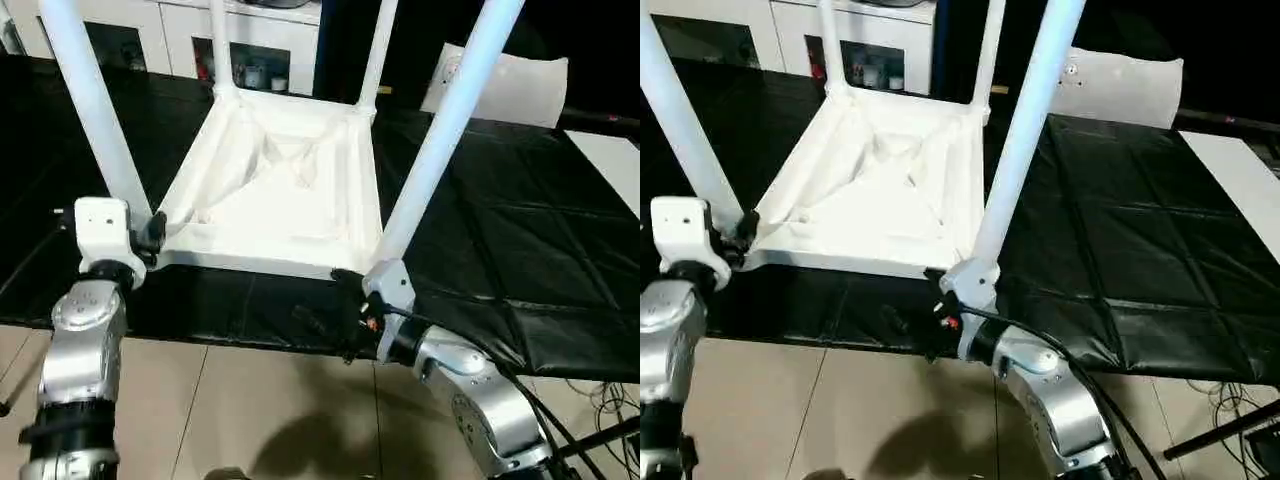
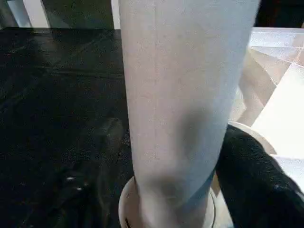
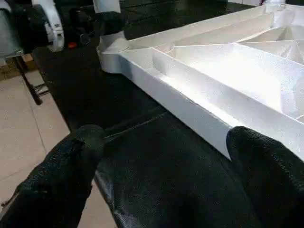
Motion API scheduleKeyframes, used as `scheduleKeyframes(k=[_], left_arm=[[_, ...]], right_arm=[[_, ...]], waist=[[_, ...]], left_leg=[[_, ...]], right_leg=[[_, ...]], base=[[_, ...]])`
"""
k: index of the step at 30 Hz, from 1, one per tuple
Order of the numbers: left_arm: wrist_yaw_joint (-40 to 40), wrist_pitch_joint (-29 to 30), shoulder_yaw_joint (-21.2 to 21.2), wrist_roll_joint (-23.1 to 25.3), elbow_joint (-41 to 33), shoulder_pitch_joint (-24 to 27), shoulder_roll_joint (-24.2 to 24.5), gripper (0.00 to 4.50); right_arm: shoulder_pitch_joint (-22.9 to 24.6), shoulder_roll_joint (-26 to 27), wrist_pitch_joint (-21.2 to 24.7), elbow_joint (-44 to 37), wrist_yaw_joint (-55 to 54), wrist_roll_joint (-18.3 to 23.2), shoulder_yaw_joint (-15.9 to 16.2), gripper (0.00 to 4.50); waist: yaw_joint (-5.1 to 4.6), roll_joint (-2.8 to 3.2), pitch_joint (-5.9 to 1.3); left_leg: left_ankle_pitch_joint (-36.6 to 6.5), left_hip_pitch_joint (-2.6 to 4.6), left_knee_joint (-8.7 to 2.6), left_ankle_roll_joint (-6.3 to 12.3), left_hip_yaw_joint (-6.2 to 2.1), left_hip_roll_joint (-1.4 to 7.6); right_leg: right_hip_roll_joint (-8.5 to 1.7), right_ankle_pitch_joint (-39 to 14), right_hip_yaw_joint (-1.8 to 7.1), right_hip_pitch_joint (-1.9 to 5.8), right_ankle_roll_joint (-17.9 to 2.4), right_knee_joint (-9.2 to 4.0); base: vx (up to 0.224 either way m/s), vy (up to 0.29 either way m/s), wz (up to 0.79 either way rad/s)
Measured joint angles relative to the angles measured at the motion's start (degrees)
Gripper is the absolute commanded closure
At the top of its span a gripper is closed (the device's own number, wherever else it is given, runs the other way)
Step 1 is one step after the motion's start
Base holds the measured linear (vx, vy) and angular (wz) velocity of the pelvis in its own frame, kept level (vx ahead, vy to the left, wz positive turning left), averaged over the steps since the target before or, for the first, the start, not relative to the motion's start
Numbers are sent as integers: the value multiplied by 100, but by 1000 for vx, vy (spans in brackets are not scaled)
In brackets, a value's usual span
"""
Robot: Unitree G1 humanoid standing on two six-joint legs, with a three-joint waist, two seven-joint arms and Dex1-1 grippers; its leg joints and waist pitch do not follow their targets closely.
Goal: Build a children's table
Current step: Flip table
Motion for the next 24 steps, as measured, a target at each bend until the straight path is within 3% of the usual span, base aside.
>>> scheduleKeyframes(k=[9,19,24], left_arm=[[-27,-93,1,-176,158,-47,-9,241],[-62,-70,49,-332,170,-63,-44,248],[-58,267,223,-593,92,-154,-241,248]], right_arm=[[1,4,105,-31,100,133,7,0],[1,2,51,-31,87,108,32,0],[1,64,67,-30,7,110,46,0]], waist=[[4,28,19],[13,70,46],[32,104,61]], left_leg=[[1,0,0,-1,0,2],[1,-1,0,-1,1,2],[1,-1,0,-2,4,2]], right_leg=[[0,1,-1,1,-1,2],[0,1,0,1,-1,0],[-2,1,0,1,-1,4]], base=[[0,0,0],[0,0,0],[0,0,0]])
